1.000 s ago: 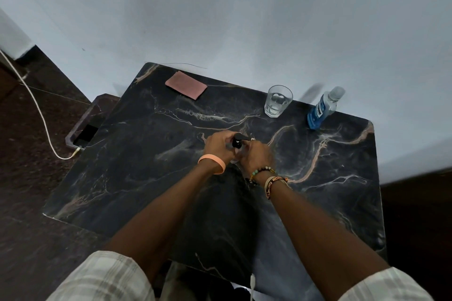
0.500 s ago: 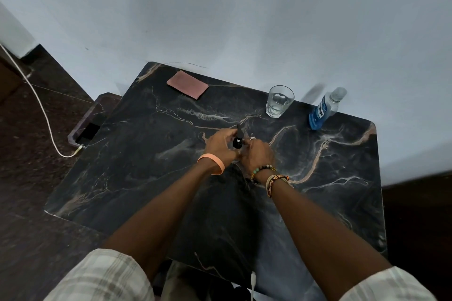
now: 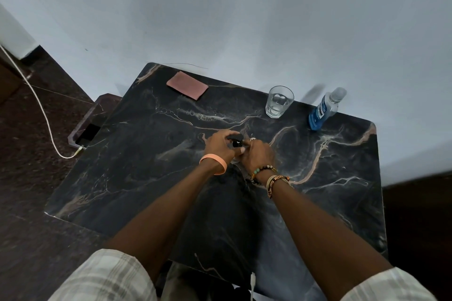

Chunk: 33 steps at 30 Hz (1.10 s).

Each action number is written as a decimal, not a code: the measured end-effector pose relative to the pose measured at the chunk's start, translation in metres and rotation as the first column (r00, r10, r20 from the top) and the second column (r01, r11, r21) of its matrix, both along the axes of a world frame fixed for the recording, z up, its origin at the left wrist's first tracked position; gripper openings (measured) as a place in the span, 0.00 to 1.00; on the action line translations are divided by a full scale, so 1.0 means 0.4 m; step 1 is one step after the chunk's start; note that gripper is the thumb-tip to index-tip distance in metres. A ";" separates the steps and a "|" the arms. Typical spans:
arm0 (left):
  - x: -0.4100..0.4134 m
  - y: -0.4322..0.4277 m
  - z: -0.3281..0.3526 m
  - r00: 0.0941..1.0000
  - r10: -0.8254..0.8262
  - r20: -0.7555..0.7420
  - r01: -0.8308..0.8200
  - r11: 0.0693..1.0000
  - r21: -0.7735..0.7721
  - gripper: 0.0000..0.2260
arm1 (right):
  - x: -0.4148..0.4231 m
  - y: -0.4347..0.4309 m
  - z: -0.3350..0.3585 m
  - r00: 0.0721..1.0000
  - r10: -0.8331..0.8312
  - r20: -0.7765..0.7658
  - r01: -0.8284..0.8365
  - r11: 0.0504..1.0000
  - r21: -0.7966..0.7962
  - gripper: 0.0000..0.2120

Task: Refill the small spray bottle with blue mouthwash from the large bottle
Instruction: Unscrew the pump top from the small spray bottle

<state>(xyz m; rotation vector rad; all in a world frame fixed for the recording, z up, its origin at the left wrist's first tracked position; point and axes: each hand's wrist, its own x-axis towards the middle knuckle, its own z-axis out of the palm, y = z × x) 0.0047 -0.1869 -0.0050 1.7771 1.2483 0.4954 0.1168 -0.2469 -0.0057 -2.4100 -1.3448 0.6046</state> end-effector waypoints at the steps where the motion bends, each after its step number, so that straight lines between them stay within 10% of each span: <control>1: 0.001 -0.002 -0.002 1.000 0.010 -0.015 -0.010 1.000 0.018 0.22 | 0.001 0.000 0.000 1.000 0.007 -0.001 -0.007 1.000 0.003 0.11; 26: 0.004 0.017 0.083 0.994 -0.007 0.105 -0.016 0.976 0.219 0.16 | 0.008 0.001 0.004 0.999 0.005 -0.036 -0.007 0.999 -0.050 0.15; 33: -0.012 0.062 0.178 0.947 0.089 0.310 -0.204 0.910 0.360 0.15 | 0.032 0.005 0.020 0.989 0.071 -0.128 -0.076 0.996 -0.039 0.45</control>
